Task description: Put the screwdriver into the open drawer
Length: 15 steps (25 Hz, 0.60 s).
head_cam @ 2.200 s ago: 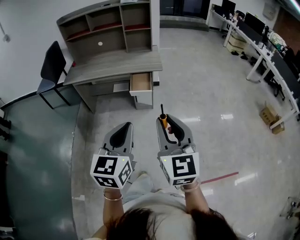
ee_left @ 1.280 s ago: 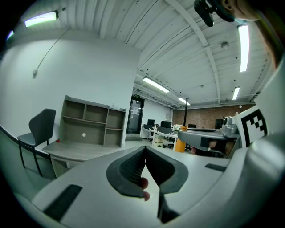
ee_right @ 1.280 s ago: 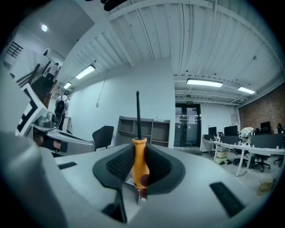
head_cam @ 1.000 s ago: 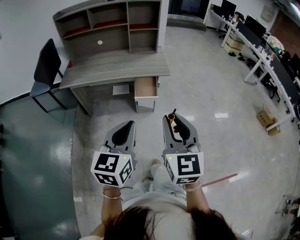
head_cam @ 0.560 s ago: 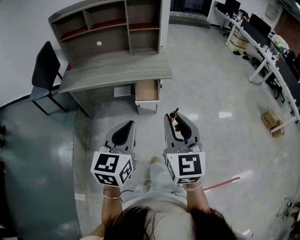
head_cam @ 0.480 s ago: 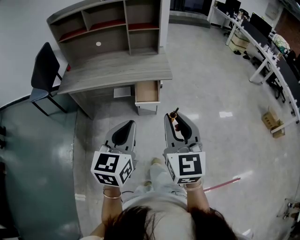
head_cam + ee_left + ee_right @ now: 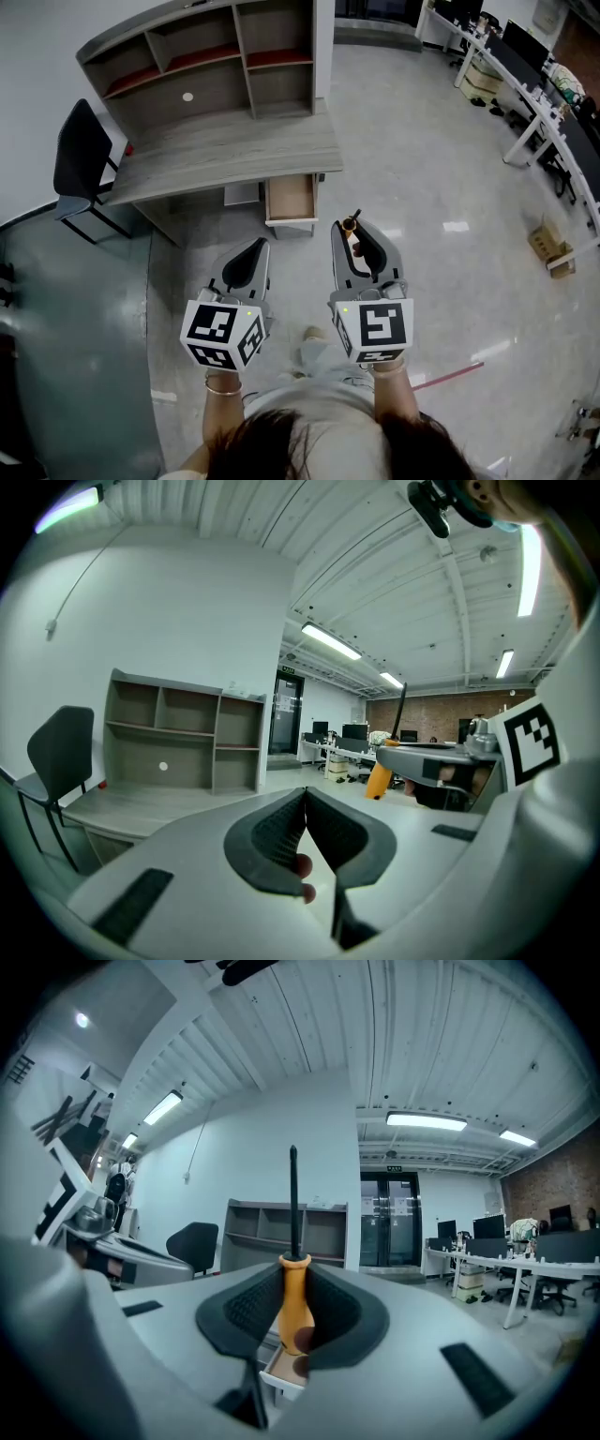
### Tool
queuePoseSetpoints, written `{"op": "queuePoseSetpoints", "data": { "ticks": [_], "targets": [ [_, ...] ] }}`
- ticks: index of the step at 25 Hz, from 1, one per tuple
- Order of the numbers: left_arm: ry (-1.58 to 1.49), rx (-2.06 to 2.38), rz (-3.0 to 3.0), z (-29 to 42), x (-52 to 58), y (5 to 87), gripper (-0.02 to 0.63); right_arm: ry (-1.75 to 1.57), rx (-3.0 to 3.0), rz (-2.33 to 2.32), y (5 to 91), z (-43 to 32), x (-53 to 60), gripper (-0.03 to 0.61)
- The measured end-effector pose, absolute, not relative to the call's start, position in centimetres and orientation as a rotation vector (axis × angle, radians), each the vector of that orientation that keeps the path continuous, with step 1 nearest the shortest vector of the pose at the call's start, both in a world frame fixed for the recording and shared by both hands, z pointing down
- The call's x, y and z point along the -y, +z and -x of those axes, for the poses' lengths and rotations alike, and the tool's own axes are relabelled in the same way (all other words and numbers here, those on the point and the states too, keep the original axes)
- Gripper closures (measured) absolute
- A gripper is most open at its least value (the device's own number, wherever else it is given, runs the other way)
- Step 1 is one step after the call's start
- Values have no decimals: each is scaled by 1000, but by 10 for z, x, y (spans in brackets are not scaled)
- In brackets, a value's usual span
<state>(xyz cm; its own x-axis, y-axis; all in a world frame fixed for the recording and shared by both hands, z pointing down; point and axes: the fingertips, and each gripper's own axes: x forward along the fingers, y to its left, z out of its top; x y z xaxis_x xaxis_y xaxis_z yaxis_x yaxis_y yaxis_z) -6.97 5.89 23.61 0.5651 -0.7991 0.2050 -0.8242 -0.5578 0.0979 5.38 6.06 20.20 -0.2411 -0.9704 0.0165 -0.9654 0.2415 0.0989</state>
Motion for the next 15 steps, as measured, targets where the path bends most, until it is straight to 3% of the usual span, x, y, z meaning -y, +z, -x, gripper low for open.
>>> {"op": "queuePoseSetpoints", "data": {
  "ticks": [15],
  "targets": [
    [208,1466,-2553,40,8,240,597,-52,2470,-1840,214,-99,17,489]
  ]
}}
